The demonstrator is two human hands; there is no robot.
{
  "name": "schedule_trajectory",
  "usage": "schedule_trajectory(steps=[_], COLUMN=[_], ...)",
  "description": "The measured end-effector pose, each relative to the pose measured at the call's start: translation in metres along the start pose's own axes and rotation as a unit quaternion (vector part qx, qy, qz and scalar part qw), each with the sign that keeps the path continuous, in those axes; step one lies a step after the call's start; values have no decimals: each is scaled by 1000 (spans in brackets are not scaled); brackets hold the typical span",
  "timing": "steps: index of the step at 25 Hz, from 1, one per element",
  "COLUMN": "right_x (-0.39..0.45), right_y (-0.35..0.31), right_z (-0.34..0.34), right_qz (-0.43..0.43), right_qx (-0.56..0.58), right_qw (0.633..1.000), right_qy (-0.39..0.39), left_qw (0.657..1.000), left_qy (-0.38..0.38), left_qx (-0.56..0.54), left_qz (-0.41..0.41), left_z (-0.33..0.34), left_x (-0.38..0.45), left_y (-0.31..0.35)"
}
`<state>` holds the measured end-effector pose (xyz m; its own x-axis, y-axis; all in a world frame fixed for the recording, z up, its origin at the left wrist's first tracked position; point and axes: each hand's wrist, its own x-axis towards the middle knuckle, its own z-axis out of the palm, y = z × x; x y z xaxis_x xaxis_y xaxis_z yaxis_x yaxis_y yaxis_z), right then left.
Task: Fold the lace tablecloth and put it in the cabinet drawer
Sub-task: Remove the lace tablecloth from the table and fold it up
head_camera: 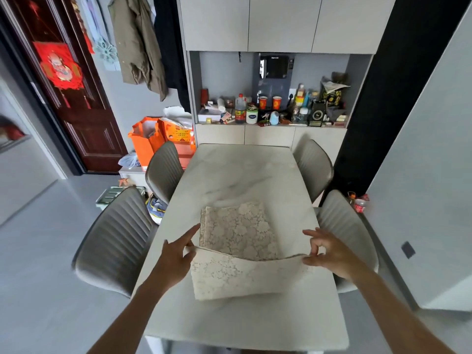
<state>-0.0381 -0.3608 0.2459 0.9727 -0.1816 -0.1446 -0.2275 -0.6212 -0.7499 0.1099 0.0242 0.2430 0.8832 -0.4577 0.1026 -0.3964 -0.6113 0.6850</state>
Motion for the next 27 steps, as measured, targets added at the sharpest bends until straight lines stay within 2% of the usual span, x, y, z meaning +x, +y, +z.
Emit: schedule_trajectory(steps=[7,13,16,18,20,21,23,25,27], right_x=[46,133,192,230,263,273,275,254,220], right_y=[-8,4,-18,-60,-116,-146,-204,-252,-275], right_z=[19,48,34,5,-40,-66,-120,-158,-168], right_qz=[11,84,94,47,-22,-54,-134,-206,-241], right_qx=[-19,-8,-39,-68,-77,-70,-4,62,85], right_qw=[997,984,968,959,935,906,832,775,749], right_qy=[76,158,229,270,346,414,538,594,611], left_qw=[996,992,992,994,988,974,924,869,846], left_qy=[-10,11,17,43,126,191,291,355,369], left_qx=[38,-50,-70,-81,-83,-103,-183,-212,-208], left_qz=[-82,-112,-107,-66,13,64,165,271,324], left_z=[6,33,24,-4,-54,-85,-151,-204,-227], left_x=[34,107,175,229,287,311,339,334,304], left_y=[-18,-72,-78,-59,-20,6,65,113,135])
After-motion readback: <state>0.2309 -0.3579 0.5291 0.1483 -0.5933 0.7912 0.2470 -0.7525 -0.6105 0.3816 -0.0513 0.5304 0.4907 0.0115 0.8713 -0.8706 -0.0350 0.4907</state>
